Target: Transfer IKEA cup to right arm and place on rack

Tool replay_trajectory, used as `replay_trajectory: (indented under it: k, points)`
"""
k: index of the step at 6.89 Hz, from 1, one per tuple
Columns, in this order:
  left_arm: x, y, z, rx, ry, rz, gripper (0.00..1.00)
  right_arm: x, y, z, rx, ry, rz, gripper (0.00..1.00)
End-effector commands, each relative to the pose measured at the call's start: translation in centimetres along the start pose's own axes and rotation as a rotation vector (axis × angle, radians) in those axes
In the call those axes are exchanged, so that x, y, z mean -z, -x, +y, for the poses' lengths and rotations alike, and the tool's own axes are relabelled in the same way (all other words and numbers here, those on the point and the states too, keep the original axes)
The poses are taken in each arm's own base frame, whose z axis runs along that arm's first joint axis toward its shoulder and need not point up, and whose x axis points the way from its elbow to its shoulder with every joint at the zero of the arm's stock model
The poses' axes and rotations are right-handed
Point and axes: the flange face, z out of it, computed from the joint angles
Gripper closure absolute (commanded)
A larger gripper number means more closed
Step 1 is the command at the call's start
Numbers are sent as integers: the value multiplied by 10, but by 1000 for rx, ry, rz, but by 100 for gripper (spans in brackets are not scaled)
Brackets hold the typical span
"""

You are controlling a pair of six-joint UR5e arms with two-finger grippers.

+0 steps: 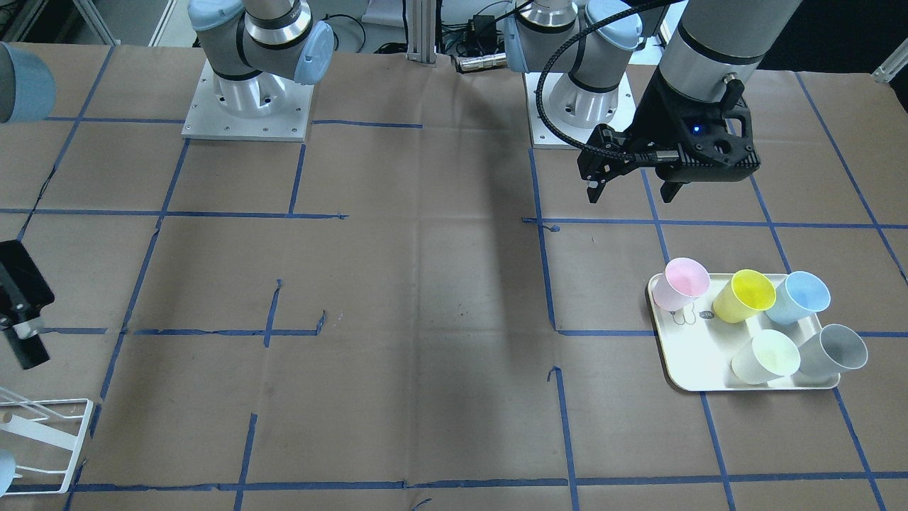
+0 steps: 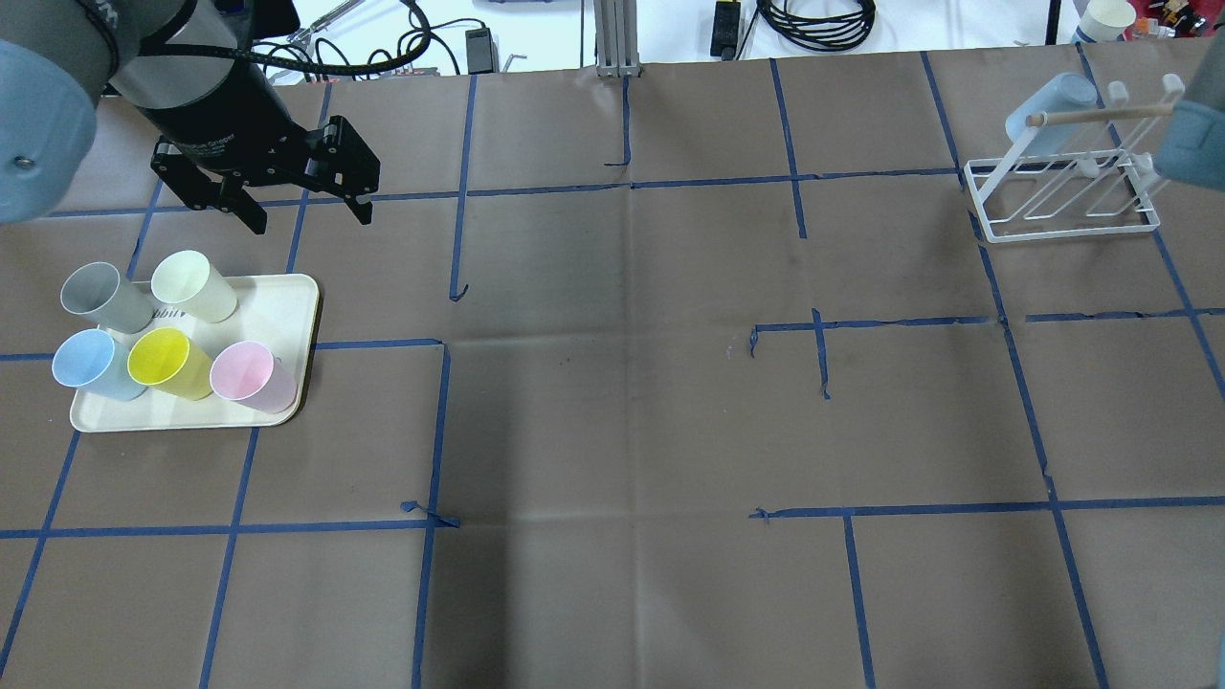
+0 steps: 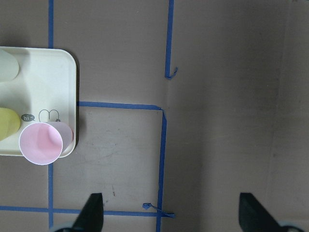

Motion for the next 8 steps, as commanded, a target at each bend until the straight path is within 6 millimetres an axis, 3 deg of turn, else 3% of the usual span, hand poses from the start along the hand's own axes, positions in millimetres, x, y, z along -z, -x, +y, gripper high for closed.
replay_trajectory:
  k: [1,2,3,4,5,6,8]
  points:
    - [-2,0,-1,-7,4,0,0,8,42,16,-56,182,-25,0]
    - [-3,1,-2,-5,7,0,0,6,69,29,-89,284,-63,0]
    - [-2,1,-2,-5,4,0,0,15,99,31,-65,289,-91,0]
    - [-2,1,-1,-5,4,-2,0,7,132,39,-22,303,-135,0]
    - [-3,1,-2,-5,5,0,0,-2,191,50,12,313,-293,0]
    - [-2,1,-1,-5,4,-2,0,2,214,43,-31,247,-396,0]
    - [-2,4,-2,-2,3,-2,0,10,221,33,-185,197,-400,0]
